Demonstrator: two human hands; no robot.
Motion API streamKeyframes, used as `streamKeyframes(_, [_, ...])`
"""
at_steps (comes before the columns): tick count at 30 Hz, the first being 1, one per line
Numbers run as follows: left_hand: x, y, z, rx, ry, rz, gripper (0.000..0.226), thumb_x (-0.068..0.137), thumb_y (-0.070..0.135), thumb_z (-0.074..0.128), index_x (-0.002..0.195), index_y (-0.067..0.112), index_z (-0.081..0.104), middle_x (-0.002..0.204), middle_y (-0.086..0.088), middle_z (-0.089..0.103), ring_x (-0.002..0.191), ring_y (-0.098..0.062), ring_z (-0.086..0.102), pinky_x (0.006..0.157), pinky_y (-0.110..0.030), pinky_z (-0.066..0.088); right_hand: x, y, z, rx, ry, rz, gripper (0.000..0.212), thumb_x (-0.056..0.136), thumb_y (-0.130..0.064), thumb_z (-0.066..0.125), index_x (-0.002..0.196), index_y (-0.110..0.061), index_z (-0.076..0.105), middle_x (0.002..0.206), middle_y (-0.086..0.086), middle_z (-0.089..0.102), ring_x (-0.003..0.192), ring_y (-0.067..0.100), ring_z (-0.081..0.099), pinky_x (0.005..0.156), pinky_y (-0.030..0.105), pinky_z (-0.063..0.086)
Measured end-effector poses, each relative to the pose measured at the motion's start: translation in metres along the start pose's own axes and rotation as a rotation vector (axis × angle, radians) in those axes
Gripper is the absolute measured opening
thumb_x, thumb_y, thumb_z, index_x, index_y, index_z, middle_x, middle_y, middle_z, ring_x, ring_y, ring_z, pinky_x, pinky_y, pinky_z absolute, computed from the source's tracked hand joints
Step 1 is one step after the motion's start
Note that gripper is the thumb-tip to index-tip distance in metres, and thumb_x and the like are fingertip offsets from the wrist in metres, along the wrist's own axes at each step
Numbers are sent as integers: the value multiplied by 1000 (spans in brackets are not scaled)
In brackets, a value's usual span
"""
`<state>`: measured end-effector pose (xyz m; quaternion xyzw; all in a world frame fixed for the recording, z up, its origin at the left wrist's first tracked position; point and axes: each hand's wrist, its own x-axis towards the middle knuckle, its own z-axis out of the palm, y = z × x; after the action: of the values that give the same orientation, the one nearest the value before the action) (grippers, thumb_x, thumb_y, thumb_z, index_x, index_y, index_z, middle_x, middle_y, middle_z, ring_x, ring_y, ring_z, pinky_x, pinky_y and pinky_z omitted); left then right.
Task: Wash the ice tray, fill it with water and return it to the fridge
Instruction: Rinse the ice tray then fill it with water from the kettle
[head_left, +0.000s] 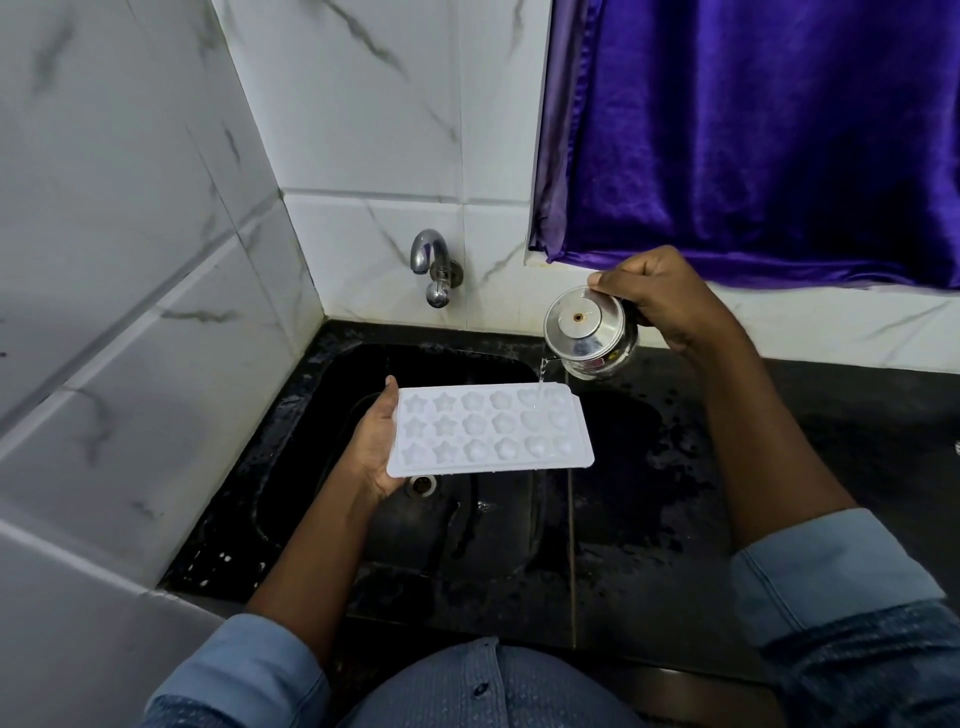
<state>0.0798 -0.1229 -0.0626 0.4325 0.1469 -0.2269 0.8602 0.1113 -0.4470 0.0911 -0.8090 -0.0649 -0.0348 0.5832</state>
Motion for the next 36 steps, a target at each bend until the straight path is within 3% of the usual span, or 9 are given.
streamKeyframes(6, [1, 0, -6, -8, -18, -4, 74, 106, 68, 29, 135, 9, 65, 135, -21, 70, 112, -37, 74, 94, -56, 51, -2, -1, 1, 10, 13, 6, 47, 93, -21, 76, 79, 20, 58, 64, 14, 49, 52, 13, 45, 54, 23, 38])
streamKeyframes(13, [-2, 3, -7, -10, -18, 6, 74, 105, 68, 30, 135, 10, 65, 136, -20, 69, 113, -36, 74, 96, -56, 51, -4, -2, 0, 11, 12, 6, 49, 92, -23, 77, 82, 21, 59, 74, 19, 54, 63, 23, 46, 59, 29, 38])
streamKeyframes(19, [-4, 5, -16, -3, -19, 6, 77, 104, 69, 33, 146, 10, 58, 143, -20, 65, 129, -40, 64, 102, -57, 50, -7, 2, -4, 3, 20, 11, 53, 91, -27, 79, 82, 21, 58, 74, 20, 55, 66, 26, 49, 65, 34, 42])
streamKeyframes(23, [-7, 5, -18, -4, -40, 6, 76, 103, 70, 32, 145, 11, 59, 142, -19, 65, 124, -38, 68, 94, -54, 58, -9, 4, -5, -8, 18, 22, 50, 90, -29, 79, 75, 15, 60, 70, 19, 54, 66, 27, 47, 67, 36, 39])
streamKeyframes(28, [-10, 7, -16, -18, -46, 4, 74, 104, 68, 32, 139, 10, 62, 136, -19, 69, 114, -36, 73, 82, -52, 65, -13, 6, -5, -7, 31, 21, 52, 91, -27, 79, 79, 19, 58, 71, 20, 54, 67, 28, 46, 65, 35, 40])
streamKeyframes(36, [-8, 8, -16, 2, -46, -7, 74, 104, 69, 32, 140, 11, 62, 138, -19, 68, 119, -36, 71, 86, -52, 64, -13, 8, -6, -28, 25, 21, 53, 91, -28, 78, 76, 18, 57, 70, 18, 51, 63, 26, 43, 62, 33, 37])
